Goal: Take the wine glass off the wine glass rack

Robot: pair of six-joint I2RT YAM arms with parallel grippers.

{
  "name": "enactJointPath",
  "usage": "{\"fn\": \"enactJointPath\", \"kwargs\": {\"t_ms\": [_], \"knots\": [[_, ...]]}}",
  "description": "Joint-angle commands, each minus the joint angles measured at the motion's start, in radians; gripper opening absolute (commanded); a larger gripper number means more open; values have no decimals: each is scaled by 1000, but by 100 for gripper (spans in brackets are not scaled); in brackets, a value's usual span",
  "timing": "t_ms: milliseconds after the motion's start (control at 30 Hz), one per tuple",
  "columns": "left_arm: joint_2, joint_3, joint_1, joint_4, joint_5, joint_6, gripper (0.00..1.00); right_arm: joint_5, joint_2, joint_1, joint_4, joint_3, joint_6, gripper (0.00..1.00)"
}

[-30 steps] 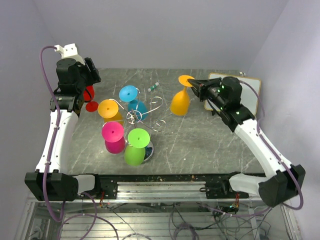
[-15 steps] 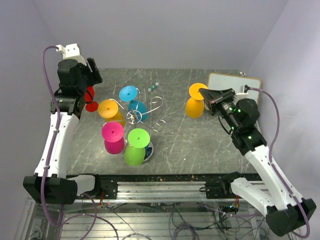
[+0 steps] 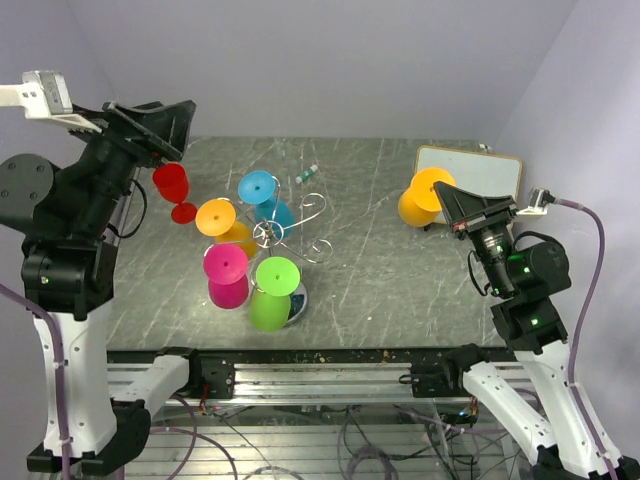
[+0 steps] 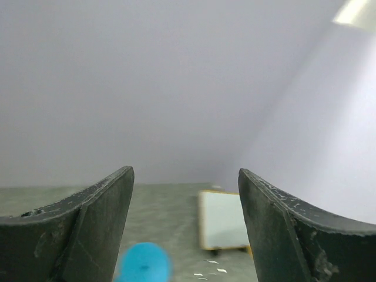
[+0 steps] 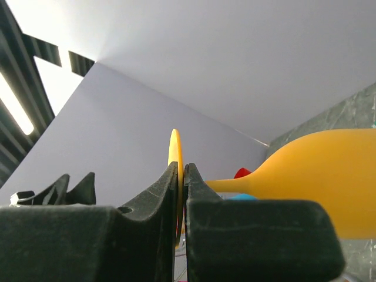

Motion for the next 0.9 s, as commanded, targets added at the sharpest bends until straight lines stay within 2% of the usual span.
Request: {"fn": "enactJointPath", "kwargs": {"t_ms": [0,100,167,367,567,700,867], "knots": [[32,-106,-1,271,410,-376,80,-54,-25,-4,48,-12,18,0],[48,-207,-12,526,509,-576,75,-138,-18,-4,127,-12,50,0],[55,-224,-47,568,491,-608,74,-195,-3,-4,200,-13,77,0],[100,-215,-263,530,389,-552,72,-391,91,-4,500,-1,178,0],[151,-196,-463,475,302,-469,71,-545,225,-4,989,5,383,0],[172,-188,-488,441,293,-439,72,-558,304,-4,1254,8,585,0],[170,-222,-498,487,305,-456,74,-530,413,-4,1611,13,845,0]]}}
